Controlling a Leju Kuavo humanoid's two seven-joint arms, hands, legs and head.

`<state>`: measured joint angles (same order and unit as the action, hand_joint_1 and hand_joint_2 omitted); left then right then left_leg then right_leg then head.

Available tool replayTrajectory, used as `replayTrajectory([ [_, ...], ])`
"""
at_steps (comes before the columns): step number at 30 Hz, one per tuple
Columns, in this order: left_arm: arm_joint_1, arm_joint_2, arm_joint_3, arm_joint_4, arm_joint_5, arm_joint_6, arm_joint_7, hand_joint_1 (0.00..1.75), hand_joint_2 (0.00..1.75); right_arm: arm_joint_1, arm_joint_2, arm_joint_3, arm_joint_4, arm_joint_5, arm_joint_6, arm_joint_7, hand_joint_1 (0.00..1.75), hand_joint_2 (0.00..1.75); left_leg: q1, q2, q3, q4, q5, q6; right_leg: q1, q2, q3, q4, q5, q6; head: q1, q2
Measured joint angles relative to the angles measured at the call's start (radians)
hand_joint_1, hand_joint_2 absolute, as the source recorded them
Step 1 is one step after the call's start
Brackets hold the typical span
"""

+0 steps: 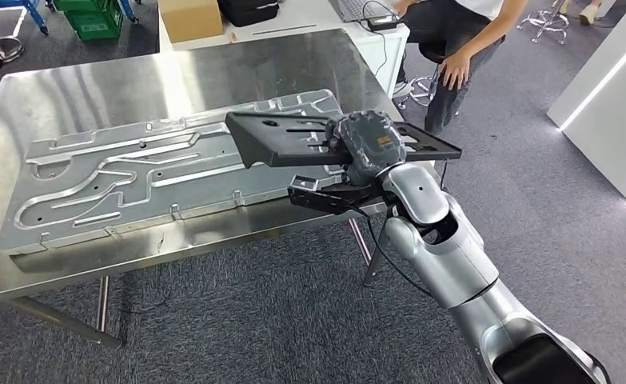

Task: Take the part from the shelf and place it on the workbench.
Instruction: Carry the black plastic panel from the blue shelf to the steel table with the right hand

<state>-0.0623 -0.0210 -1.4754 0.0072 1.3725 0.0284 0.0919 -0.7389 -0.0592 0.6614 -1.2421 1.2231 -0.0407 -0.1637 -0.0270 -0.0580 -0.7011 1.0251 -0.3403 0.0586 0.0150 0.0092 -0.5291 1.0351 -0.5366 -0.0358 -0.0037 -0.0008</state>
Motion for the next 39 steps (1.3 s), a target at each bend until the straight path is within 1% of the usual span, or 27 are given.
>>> replayTrajectory([
  [2, 0.001, 0.004, 0.000, 0.001, 0.003, -0.002, -0.001, 0.00, 1.75, -0.006, 0.009, 0.009, 0.012, 0.000, 0.003, 0.000, 1.75, 1.75, 0.000, 0.003, 0.000, 0.000, -0.002, -0.015, -0.006, -0.004, 0.011, -0.015, 0.011, -0.004, 0.000, 0.000],
  [3, 0.001, 0.006, 0.000, 0.001, 0.005, -0.003, -0.001, 0.00, 1.75, -0.010, 0.014, 0.013, 0.017, 0.000, 0.003, 0.000, 1.75, 1.75, 0.001, 0.010, -0.006, 0.015, -0.014, -0.024, -0.012, -0.006, 0.017, -0.024, 0.018, -0.005, -0.001, 0.000],
  [4, 0.001, 0.007, 0.000, 0.001, 0.007, -0.004, -0.001, 0.00, 1.75, -0.015, 0.018, 0.016, 0.022, 0.001, 0.004, 0.000, 1.75, 1.75, 0.003, 0.020, -0.021, 0.051, -0.037, -0.036, -0.020, -0.009, 0.023, -0.032, 0.025, -0.005, -0.003, 0.000],
  [6, 0.001, 0.007, 0.000, 0.001, 0.010, -0.006, -0.001, 0.00, 1.75, -0.020, 0.022, 0.025, 0.031, 0.001, 0.004, -0.001, 1.75, 1.75, 0.020, 0.038, -0.073, 0.171, -0.101, -0.062, -0.027, -0.015, 0.026, -0.037, 0.028, -0.005, -0.005, 0.000],
  [7, 0.000, 0.007, 0.000, 0.001, 0.011, -0.007, -0.002, 0.00, 1.75, -0.021, 0.023, 0.030, 0.037, 0.001, 0.005, -0.001, 1.75, 1.75, 0.030, 0.043, -0.099, 0.228, -0.124, -0.074, -0.032, -0.019, 0.026, -0.037, 0.027, -0.002, -0.005, 0.000],
  [8, 0.000, 0.007, -0.001, 0.001, 0.013, -0.007, -0.002, 0.00, 1.75, -0.021, 0.023, 0.035, 0.042, 0.001, 0.006, -0.002, 1.75, 1.75, 0.039, 0.047, -0.110, 0.256, -0.130, -0.085, -0.037, -0.022, 0.027, -0.036, 0.025, 0.003, -0.005, 0.000],
  [9, 0.000, 0.008, -0.001, 0.001, 0.015, -0.007, -0.002, 0.00, 1.75, -0.021, 0.024, 0.039, 0.047, 0.001, 0.006, -0.003, 1.75, 1.75, 0.048, 0.051, -0.102, 0.246, -0.117, -0.095, -0.044, -0.025, 0.029, -0.036, 0.022, 0.009, -0.005, 0.000],
  [11, 0.001, 0.009, -0.001, 0.001, 0.019, -0.007, -0.002, 0.00, 1.75, -0.023, 0.028, 0.045, 0.057, 0.001, 0.006, -0.006, 1.75, 1.75, 0.064, 0.058, -0.035, 0.126, -0.059, -0.115, -0.058, -0.027, 0.038, -0.032, 0.011, 0.028, -0.005, 0.000],
  [12, 0.001, 0.009, -0.001, 0.001, 0.021, -0.007, -0.002, 0.00, 1.75, -0.025, 0.030, 0.047, 0.061, 0.001, 0.005, -0.006, 1.75, 1.75, 0.065, 0.060, 0.003, 0.064, -0.040, -0.121, -0.060, -0.028, 0.040, -0.029, 0.004, 0.039, -0.006, 0.000],
  [14, 0.002, 0.009, -0.001, 0.000, 0.024, -0.008, -0.002, 0.00, 1.75, -0.029, 0.035, 0.051, 0.068, 0.001, 0.005, -0.008, 1.75, 1.75, 0.063, 0.060, 0.037, 0.003, -0.037, -0.110, -0.059, -0.030, 0.041, -0.026, -0.005, 0.057, -0.008, 0.000],
  [16, 0.001, 0.010, -0.001, 0.000, 0.027, -0.009, -0.002, 0.00, 1.75, -0.032, 0.039, 0.056, 0.075, 0.001, 0.004, -0.010, 1.75, 1.75, 0.058, 0.056, 0.038, 0.006, -0.050, -0.082, -0.058, -0.031, 0.047, -0.033, -0.009, 0.070, -0.008, 0.000],
  [18, 0.001, 0.011, -0.001, 0.001, 0.028, -0.009, -0.002, 0.00, 1.75, -0.034, 0.042, 0.059, 0.079, 0.001, 0.003, -0.010, 1.75, 1.75, 0.058, 0.053, 0.044, 0.005, -0.059, -0.061, -0.061, -0.028, 0.046, -0.015, -0.026, 0.076, -0.008, 0.000],
  [19, 0.000, 0.011, -0.002, 0.001, 0.028, -0.009, -0.002, 0.00, 1.75, -0.036, 0.043, 0.061, 0.080, 0.001, 0.003, -0.009, 1.75, 1.75, 0.057, 0.051, 0.048, 0.004, -0.062, -0.052, -0.062, -0.026, 0.027, 0.024, -0.046, 0.076, -0.008, 0.000],
  [20, 0.001, 0.012, -0.002, 0.001, 0.029, -0.009, -0.002, 0.00, 1.75, -0.038, 0.043, 0.062, 0.082, 0.003, 0.002, -0.008, 1.75, 1.75, 0.055, 0.048, 0.051, 0.003, -0.065, -0.045, -0.060, -0.023, -0.007, 0.085, -0.071, 0.073, -0.008, 0.000],
  [22, -0.001, 0.012, -0.002, 0.001, 0.031, -0.009, -0.002, 0.00, 1.75, -0.037, 0.044, 0.063, 0.087, 0.007, 0.002, -0.004, 1.75, 1.75, 0.048, 0.037, 0.055, 0.003, -0.071, -0.035, -0.051, -0.020, -0.100, 0.230, -0.115, 0.066, -0.008, 0.000],
  [23, -0.002, 0.012, -0.002, 0.001, 0.031, -0.009, -0.002, 0.00, 1.75, -0.034, 0.044, 0.063, 0.090, 0.010, 0.002, -0.003, 1.75, 1.75, 0.043, 0.029, 0.059, 0.003, -0.074, -0.031, -0.046, -0.018, -0.136, 0.275, -0.113, 0.061, -0.008, 0.000],
  [24, -0.001, 0.012, -0.002, 0.001, 0.032, -0.009, -0.002, 0.00, 1.75, -0.031, 0.044, 0.064, 0.094, 0.012, 0.002, -0.001, 1.75, 1.75, 0.039, 0.019, 0.065, 0.003, -0.078, -0.028, -0.041, -0.016, -0.155, 0.281, -0.089, 0.054, -0.008, 0.000],
  [25, -0.001, 0.012, -0.002, 0.001, 0.033, -0.009, -0.002, 0.00, 1.75, -0.030, 0.044, 0.064, 0.096, 0.013, 0.002, 0.000, 1.75, 1.75, 0.034, 0.008, 0.072, 0.003, -0.081, -0.026, -0.036, -0.011, -0.155, 0.248, -0.046, 0.044, -0.008, 0.000],
  [27, -0.001, 0.011, -0.002, 0.000, 0.036, -0.009, -0.003, 0.00, 1.75, -0.031, 0.044, 0.064, 0.100, 0.015, 0.002, 0.002, 1.75, 1.75, 0.026, -0.013, 0.085, 0.004, -0.089, -0.026, -0.027, 0.019, -0.121, 0.123, 0.048, 0.020, -0.010, 0.000],
  [28, -0.001, 0.010, -0.002, 0.000, 0.038, -0.009, -0.003, 0.00, 1.75, -0.033, 0.044, 0.065, 0.101, 0.016, 0.002, 0.002, 1.75, 1.75, 0.025, -0.023, 0.087, 0.004, -0.091, -0.028, -0.024, 0.035, -0.103, 0.070, 0.074, 0.011, -0.011, 0.000],
  [30, -0.002, 0.008, -0.002, 0.000, 0.040, -0.009, -0.003, 0.00, 1.75, -0.035, 0.045, 0.068, 0.103, 0.017, 0.002, 0.002, 1.75, 1.75, 0.030, -0.042, 0.084, 0.003, -0.091, -0.037, -0.019, 0.051, -0.086, 0.024, 0.080, 0.004, -0.014, 0.000],
  [31, -0.001, 0.009, -0.002, 0.000, 0.041, -0.008, -0.003, 0.00, 1.75, -0.036, 0.047, 0.069, 0.103, 0.017, 0.002, 0.002, 1.75, 1.75, 0.033, -0.052, 0.082, 0.001, -0.090, -0.044, -0.019, 0.044, -0.080, 0.012, 0.079, 0.005, -0.013, 0.000],
  [32, 0.000, 0.010, -0.002, 0.000, 0.043, -0.008, -0.003, 0.00, 1.75, -0.037, 0.050, 0.071, 0.104, 0.017, 0.003, 0.003, 1.75, 1.75, 0.034, -0.051, 0.082, -0.001, -0.090, -0.049, -0.021, 0.034, -0.075, 0.003, 0.080, 0.005, -0.013, 0.000],
  [34, 0.001, 0.012, -0.002, 0.001, 0.046, -0.008, -0.003, 0.00, 1.75, -0.041, 0.057, 0.073, 0.105, 0.017, 0.003, 0.004, 1.75, 1.75, 0.030, -0.014, 0.067, 0.034, -0.112, -0.059, -0.029, 0.015, -0.057, -0.018, 0.085, 0.001, -0.014, 0.000],
  [36, -0.001, 0.013, -0.002, 0.001, 0.048, -0.009, -0.004, 0.00, 1.75, -0.044, 0.060, 0.077, 0.108, 0.018, 0.005, 0.005, 1.75, 1.75, 0.033, 0.032, 0.012, 0.144, -0.164, -0.069, -0.030, -0.002, -0.045, -0.028, 0.083, -0.003, -0.015, 0.000],
  [38, -0.002, 0.013, -0.002, 0.001, 0.050, -0.010, -0.004, 0.00, 1.75, -0.045, 0.060, 0.082, 0.114, 0.020, 0.009, 0.006, 1.75, 1.75, 0.042, 0.046, -0.051, 0.252, -0.196, -0.080, -0.030, -0.017, -0.040, -0.027, 0.077, -0.002, -0.015, 0.000],
  [39, -0.002, 0.013, -0.002, 0.001, 0.051, -0.011, -0.004, 0.00, 1.75, -0.045, 0.060, 0.084, 0.118, 0.023, 0.012, 0.009, 1.75, 1.75, 0.046, 0.050, -0.062, 0.263, -0.188, -0.085, -0.031, -0.024, -0.038, -0.026, 0.074, 0.001, -0.015, 0.000],
])
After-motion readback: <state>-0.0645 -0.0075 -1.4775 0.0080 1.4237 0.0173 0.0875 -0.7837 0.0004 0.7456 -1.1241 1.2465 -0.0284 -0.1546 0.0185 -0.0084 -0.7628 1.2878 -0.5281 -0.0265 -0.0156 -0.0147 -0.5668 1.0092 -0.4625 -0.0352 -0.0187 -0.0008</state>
